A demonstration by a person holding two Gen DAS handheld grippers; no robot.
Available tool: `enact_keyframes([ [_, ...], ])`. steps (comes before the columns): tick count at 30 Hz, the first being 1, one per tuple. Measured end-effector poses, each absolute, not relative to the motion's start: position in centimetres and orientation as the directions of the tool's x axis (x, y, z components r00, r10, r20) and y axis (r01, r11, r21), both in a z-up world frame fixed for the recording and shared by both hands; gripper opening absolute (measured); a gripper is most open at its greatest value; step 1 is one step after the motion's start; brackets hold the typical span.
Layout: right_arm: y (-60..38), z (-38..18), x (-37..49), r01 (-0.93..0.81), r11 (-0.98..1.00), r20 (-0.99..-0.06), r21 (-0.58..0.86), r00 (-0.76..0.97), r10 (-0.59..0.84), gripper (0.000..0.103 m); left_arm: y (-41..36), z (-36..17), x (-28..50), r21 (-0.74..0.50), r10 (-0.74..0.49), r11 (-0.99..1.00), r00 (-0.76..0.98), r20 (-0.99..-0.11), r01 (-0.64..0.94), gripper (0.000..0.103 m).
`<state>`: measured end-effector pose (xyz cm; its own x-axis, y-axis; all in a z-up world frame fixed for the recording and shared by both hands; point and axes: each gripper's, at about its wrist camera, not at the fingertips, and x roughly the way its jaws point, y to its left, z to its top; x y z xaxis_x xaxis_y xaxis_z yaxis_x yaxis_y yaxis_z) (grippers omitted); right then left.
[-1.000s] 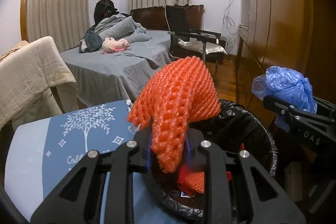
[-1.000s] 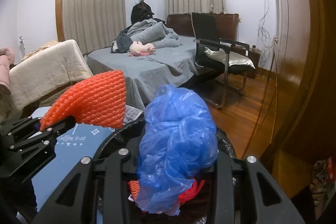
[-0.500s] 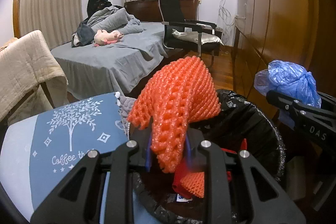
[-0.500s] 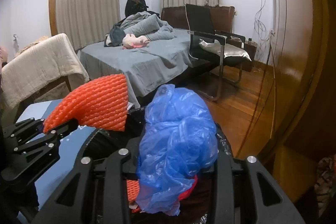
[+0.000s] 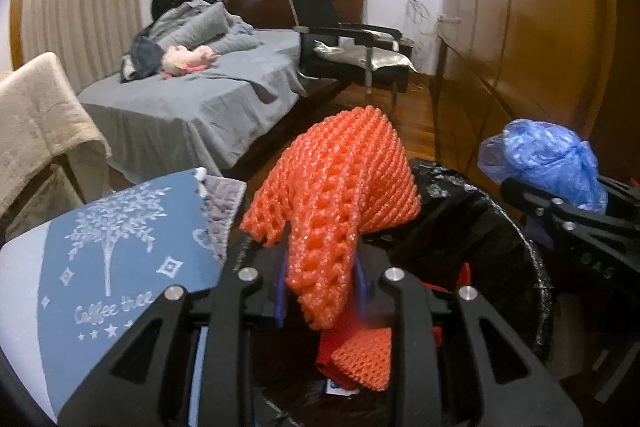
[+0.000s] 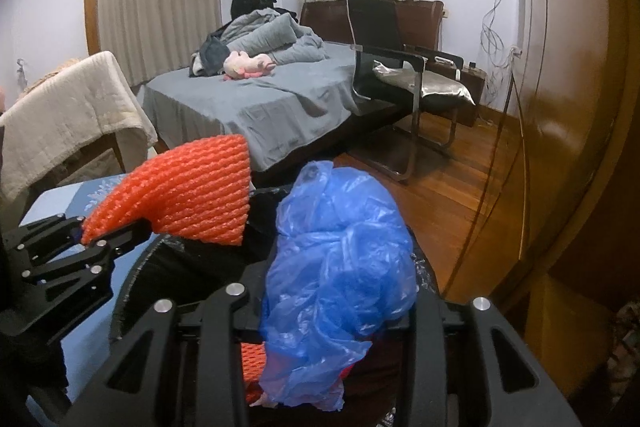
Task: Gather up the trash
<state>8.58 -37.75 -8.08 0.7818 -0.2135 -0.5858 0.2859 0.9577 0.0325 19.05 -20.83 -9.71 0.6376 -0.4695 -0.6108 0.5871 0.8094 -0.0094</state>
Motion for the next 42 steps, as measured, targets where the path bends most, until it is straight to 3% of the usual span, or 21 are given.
enact_keyframes([
  [1,-37.8,-8.3,8.7,0.287,0.957,-0.588,0.029,0.779,-0.216,0.042,-20.9,-9.8,19.1,-0.015,-0.476,0.805,0.631,-0.613,0.593,0.036],
  [3,-38.1,-8.8,8.9,0.296,0.955,-0.597,0.020,0.770,-0.226,0.054,-20.8,-9.9,19.2,-0.034,-0.492,0.797,0.617,-0.614,0.603,0.056],
  [6,-38.6,-9.1,8.7,0.312,0.950,-0.599,0.021,0.765,-0.238,0.067,-20.4,-9.7,19.3,-0.054,-0.511,0.790,0.607,-0.608,0.610,0.065],
  [8,-38.8,-9.1,8.4,0.319,0.948,-0.596,0.018,0.765,-0.246,0.084,-20.1,-9.5,19.3,-0.068,-0.523,0.786,0.604,-0.601,0.614,0.072],
  [11,-38.8,-8.7,7.8,0.334,0.942,-0.584,0.008,0.767,-0.267,0.097,-19.6,-9.0,19.3,-0.077,-0.529,0.789,0.611,-0.589,0.610,0.079],
  [18,-37.9,-7.4,7.1,0.313,0.949,-0.580,0.022,0.777,-0.243,0.097,-17.2,-7.4,18.7,-0.048,-0.485,0.827,0.667,-0.566,0.560,0.091],
  [30,-33.9,-4.5,5.7,0.226,0.973,-0.582,0.056,0.799,-0.152,0.097,-11.9,-4.7,16.8,-0.014,-0.363,0.903,0.743,-0.562,0.430,0.093],
  [42,-29.9,-0.6,4.0,0.142,0.986,-0.552,0.085,0.831,-0.072,0.097,-9.0,-1.8,13.1,-0.002,-0.320,0.927,0.789,-0.524,0.375,0.094],
])
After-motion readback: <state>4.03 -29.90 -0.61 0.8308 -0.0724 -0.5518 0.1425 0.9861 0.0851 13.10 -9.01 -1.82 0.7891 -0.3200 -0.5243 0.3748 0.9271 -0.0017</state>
